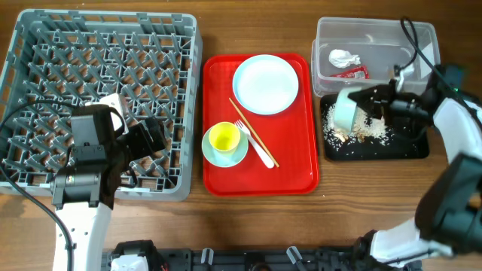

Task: Sort waste into correct bins and load items into the dishwasher rack
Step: 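Tip the bowl over the black tray to dump the rice, then set the emptied bowl back on the red tray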

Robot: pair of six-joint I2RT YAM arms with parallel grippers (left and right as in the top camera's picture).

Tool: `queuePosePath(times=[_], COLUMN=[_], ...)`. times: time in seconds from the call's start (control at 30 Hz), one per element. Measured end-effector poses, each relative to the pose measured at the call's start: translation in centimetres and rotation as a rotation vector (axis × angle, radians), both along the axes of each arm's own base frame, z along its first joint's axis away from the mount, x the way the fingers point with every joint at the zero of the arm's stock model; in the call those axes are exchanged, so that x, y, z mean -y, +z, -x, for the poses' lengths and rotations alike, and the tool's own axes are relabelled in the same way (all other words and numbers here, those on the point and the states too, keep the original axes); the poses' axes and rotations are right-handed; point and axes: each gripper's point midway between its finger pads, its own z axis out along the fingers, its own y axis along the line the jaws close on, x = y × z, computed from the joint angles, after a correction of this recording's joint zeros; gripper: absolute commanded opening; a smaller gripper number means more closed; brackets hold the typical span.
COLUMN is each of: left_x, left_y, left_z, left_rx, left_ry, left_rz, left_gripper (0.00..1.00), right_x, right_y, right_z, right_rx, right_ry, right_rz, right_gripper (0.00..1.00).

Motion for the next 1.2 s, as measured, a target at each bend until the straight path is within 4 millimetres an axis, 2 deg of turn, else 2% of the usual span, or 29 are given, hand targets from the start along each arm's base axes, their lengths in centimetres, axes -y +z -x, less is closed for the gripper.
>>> queuePosePath(times=[0.07, 0.13, 0.2, 0.3, 0.43, 0.53, 0.63, 0.67, 0.73, 0.9, 1.0, 1.1, 1.2], left_x=[0.0, 0.0, 0.0, 0.0, 0.0, 0.0, 0.0, 0.0, 0.0, 0.0, 0.0, 0.0, 0.0], left_y=[0.0, 0.0, 0.0, 0.0, 0.0, 0.0, 0.0, 0.0, 0.0, 0.0, 0.0, 0.0, 0.0], left_z=[0.0, 0.0, 0.0, 0.0, 0.0, 0.0, 0.0, 0.0, 0.0, 0.0, 0.0, 0.0, 0.0], left_rx=[0.0, 0.0, 0.0, 0.0, 0.0, 0.0, 0.0, 0.0, 0.0, 0.0, 0.0, 0.0, 0.0], left_ry=[0.0, 0.0, 0.0, 0.0, 0.0, 0.0, 0.0, 0.0, 0.0, 0.0, 0.0, 0.0, 0.0], left_rz=[0.0, 0.0, 0.0, -0.001, 0.0, 0.0, 0.0, 0.0, 0.0, 0.0, 0.0, 0.0, 0.0], left_gripper=[1.0, 1.0, 1.0, 1.0, 1.0, 1.0, 1.0, 1.0, 1.0, 1.0, 1.0, 1.0, 1.0], right_x=[-0.8, -3.2, -5.4, -9.1, -13.7, -16.8, -18.7, -19.0, -19.6, -21.0, -22.2, -23.3, -24.0], right_y=[2.6, 6.0, 7.6, 7.8, 7.5, 9.1, 10.4, 9.9, 7.3, -1.4, -4.5, -7.5, -8.9], right_z=[0.2, 1.1, 1.9, 2.5, 2.2, 1.7, 0.1, -0.7, -2.4, -5.0, -5.0, -4.1, -3.1], right_rx=[0.087, 0.205, 0.27, 0.331, 0.425, 0.51, 0.564, 0.559, 0.515, 0.348, 0.302, 0.246, 0.21], right_ry=[0.021, 0.071, 0.119, 0.201, 0.275, 0.296, 0.284, 0.282, 0.278, 0.301, 0.329, 0.375, 0.418], right_rz=[0.085, 0.198, 0.274, 0.397, 0.549, 0.658, 0.717, 0.732, 0.754, 0.786, 0.79, 0.797, 0.79], right_gripper=[0.04, 0.05, 0.04, 0.04, 0.04, 0.04, 0.04, 0.04, 0.04, 0.04, 0.04, 0.06, 0.11])
